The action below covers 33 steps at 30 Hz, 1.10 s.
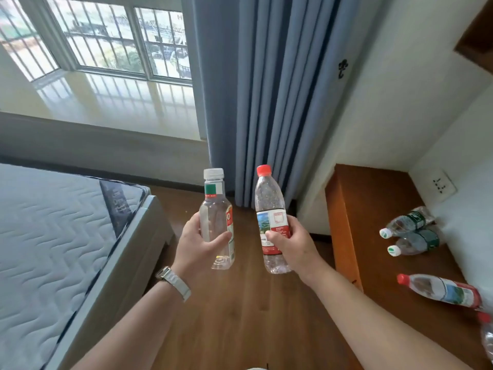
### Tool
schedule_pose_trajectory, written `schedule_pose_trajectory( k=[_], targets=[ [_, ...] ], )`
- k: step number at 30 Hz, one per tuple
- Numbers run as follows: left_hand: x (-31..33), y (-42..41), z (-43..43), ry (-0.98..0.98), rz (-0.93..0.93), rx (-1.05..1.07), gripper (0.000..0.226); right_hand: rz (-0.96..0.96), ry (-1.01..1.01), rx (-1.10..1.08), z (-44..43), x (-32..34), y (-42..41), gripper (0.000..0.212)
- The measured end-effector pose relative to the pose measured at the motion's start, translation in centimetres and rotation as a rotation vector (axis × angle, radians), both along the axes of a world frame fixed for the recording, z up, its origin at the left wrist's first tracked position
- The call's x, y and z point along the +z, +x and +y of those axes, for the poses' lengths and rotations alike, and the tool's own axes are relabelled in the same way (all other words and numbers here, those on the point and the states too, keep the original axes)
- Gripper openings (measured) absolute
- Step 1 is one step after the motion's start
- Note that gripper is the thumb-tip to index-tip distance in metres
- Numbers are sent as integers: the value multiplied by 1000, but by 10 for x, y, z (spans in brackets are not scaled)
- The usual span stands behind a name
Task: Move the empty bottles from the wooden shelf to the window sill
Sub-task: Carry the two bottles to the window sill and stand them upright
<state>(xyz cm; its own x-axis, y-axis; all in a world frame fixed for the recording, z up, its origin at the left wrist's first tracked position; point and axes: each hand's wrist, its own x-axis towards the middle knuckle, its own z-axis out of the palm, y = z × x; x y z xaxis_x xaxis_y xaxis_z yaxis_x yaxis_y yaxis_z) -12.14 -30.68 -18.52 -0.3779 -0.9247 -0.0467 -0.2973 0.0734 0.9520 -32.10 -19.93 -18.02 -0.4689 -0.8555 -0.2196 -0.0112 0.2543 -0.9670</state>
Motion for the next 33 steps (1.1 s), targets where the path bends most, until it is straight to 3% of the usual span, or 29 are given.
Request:
schedule_pose_trajectory(
  k=[6,13,18,27,33],
  targets=[
    [17,15,-37,-64,2,72,40,2,-41,56,-51,7,11,36],
    [9,7,-78,-7,-1,172,39,-89,-61,79,-115,-3,-10,36],
    [16,-27,-130,-5,6,246,44,-182,-73,106,-187,-11,-42,45],
    [44,-109,-226,17,33,322,60,-175,-102,326,-297,13,-132,45],
    [55,-138,-269,-31,22,382,57,-166,-113,409,-360,20,-160,42]
  ],
)
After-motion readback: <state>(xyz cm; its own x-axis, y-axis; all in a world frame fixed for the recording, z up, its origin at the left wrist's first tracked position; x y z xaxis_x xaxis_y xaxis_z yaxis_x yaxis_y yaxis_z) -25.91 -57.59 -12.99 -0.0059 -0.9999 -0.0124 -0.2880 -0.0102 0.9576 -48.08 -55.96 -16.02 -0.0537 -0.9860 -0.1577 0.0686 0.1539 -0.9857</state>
